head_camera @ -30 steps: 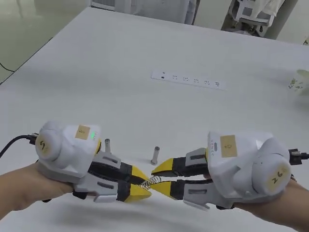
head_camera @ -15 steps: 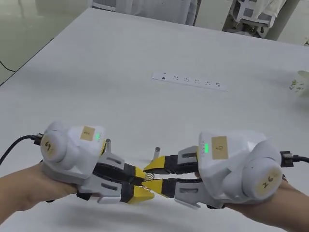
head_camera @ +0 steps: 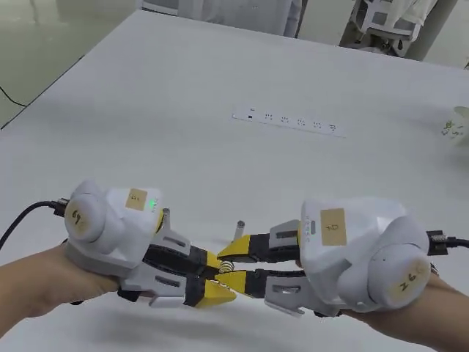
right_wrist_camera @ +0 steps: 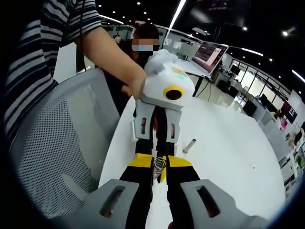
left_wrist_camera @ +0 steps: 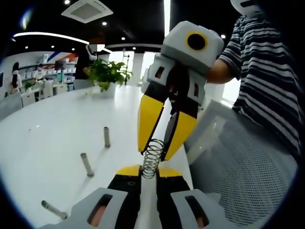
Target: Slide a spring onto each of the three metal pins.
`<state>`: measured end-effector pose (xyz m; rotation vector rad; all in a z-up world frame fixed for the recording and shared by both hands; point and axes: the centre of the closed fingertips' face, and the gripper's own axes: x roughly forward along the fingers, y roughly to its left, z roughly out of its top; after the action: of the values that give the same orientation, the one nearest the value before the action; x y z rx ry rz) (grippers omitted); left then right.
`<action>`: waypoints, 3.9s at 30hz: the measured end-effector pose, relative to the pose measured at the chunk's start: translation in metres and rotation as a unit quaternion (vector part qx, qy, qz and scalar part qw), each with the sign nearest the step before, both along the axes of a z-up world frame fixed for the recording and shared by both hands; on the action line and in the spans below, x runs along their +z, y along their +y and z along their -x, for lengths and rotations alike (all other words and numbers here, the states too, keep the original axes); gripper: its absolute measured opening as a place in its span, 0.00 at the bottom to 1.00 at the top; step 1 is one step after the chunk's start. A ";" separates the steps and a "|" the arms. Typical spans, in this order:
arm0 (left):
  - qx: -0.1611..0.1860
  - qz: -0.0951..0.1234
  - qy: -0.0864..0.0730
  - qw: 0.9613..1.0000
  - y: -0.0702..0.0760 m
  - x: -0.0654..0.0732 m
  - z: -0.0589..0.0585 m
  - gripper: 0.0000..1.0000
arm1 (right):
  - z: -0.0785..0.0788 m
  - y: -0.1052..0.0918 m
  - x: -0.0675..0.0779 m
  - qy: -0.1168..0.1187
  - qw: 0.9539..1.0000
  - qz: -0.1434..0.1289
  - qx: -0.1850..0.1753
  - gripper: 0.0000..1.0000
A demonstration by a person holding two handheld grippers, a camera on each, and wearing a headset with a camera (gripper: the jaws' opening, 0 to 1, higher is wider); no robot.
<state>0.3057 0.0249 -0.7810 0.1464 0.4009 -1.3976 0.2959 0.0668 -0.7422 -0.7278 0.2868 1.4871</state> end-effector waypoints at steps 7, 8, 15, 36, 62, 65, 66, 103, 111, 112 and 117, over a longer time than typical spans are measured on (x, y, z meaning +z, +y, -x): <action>0.015 0.004 0.005 1.000 0.007 0.002 -0.004 0.07 | -0.001 0.002 0.002 -0.004 1.000 -0.001 0.002 0.07; 0.019 0.003 0.005 1.000 0.008 0.001 -0.004 0.08 | -0.001 0.002 0.003 -0.005 1.000 -0.001 0.002 0.07; 0.035 0.004 0.011 0.999 0.016 0.002 -0.005 0.12 | -0.004 0.002 0.003 -0.007 1.000 0.000 -0.002 0.07; 0.086 0.002 0.017 0.996 0.046 0.000 -0.009 0.26 | -0.012 -0.005 -0.001 -0.011 1.000 0.005 -0.013 0.07; 0.162 0.005 0.022 0.987 0.090 -0.002 -0.014 0.50 | -0.024 -0.012 -0.006 -0.016 0.999 0.009 -0.034 0.07; 0.181 0.003 0.016 0.983 0.097 -0.003 -0.017 0.61 | -0.026 -0.013 -0.006 -0.017 0.999 0.010 -0.037 0.07; 0.185 0.002 0.016 0.983 0.099 -0.003 -0.017 0.64 | -0.026 -0.013 -0.006 -0.017 0.999 0.009 -0.038 0.07; 0.267 0.013 0.015 0.964 0.133 -0.006 -0.028 0.98 | -0.063 -0.016 -0.006 0.029 0.997 0.024 -0.066 0.07; 0.272 0.013 0.018 0.962 0.138 -0.008 -0.028 0.98 | -0.074 -0.014 -0.002 0.019 0.997 0.028 -0.063 0.07; 0.273 0.013 0.018 0.962 0.138 -0.008 -0.028 0.98 | -0.076 -0.014 -0.002 0.017 0.997 0.029 -0.064 0.07; 0.276 0.013 0.016 0.961 0.140 -0.008 -0.028 0.98 | -0.093 -0.016 0.003 0.008 0.996 0.019 -0.085 0.07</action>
<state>0.3337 0.1647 -0.7895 -0.0136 0.4113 -0.8536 0.3892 0.0511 -0.7389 -0.7045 0.3803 1.3294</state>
